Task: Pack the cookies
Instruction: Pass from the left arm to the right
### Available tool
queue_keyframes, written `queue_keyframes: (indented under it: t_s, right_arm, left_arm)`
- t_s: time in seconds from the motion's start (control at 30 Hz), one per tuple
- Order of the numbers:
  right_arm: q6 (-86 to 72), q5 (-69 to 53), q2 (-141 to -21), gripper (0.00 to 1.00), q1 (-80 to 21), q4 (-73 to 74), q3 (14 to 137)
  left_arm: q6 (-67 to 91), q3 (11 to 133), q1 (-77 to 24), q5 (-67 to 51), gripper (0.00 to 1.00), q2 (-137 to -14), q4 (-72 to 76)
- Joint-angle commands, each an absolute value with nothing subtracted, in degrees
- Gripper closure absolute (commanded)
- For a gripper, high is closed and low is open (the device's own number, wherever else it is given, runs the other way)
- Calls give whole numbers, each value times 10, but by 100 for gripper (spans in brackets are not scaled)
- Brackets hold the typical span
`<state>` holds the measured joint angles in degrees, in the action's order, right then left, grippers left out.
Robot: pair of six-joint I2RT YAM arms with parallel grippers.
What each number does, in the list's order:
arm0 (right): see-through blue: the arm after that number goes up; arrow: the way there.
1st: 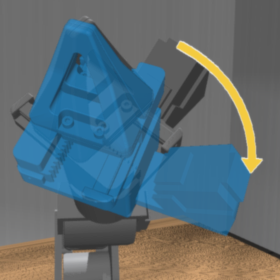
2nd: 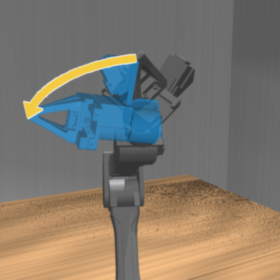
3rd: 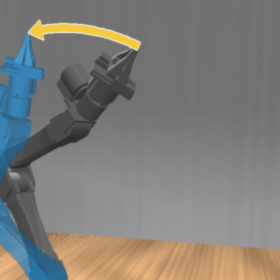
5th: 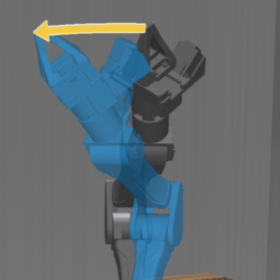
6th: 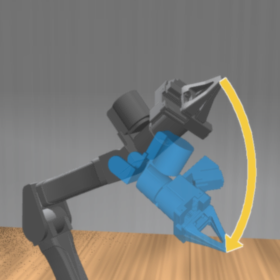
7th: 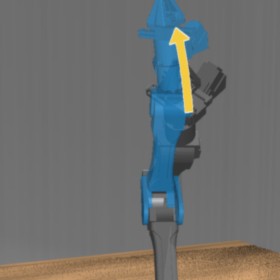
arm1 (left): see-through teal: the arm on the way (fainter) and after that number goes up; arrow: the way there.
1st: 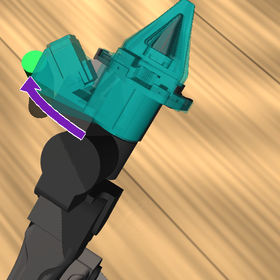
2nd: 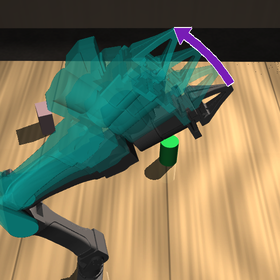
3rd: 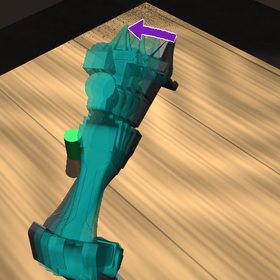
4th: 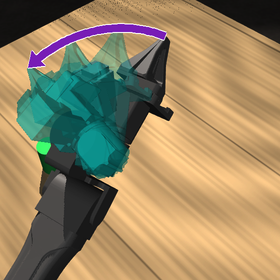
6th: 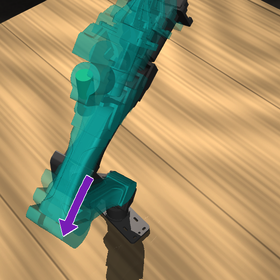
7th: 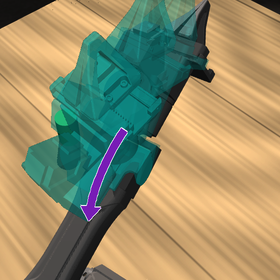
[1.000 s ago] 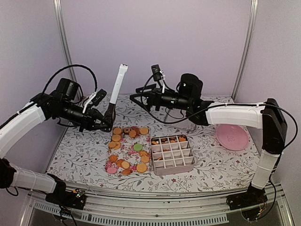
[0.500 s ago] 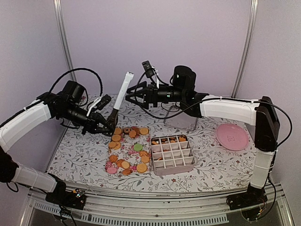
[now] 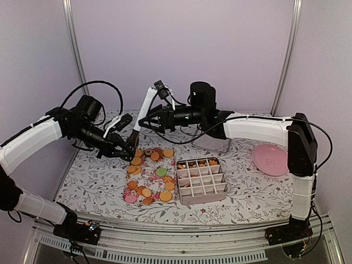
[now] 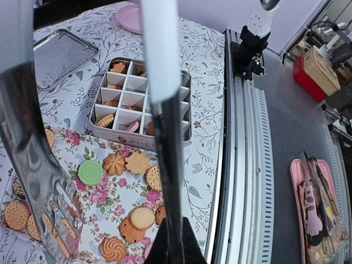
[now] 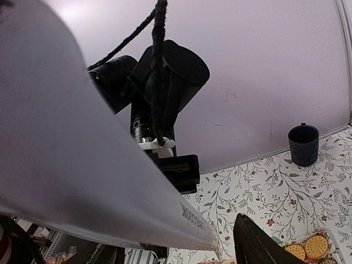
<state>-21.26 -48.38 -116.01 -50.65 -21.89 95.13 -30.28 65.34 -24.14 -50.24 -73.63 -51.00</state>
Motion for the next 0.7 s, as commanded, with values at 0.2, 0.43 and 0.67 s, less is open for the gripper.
queue_keyframes:
  t_s: [0.2, 0.43, 0.67]
  right_arm:
    - [-217, -500, -1186, 34, -526, -225, 985]
    - [-273, -436, -1191, 38, -535, -307, 959]
    - [-278, -397, -1184, 45, -547, -351, 928]
  left_arm:
    - [-307, 665, -251, -474, 99, -743, -483]
    - [-290, 656, -253, -425, 99, -750, -443]
    - [-284, 655, -253, -448, 99, -755, -442]
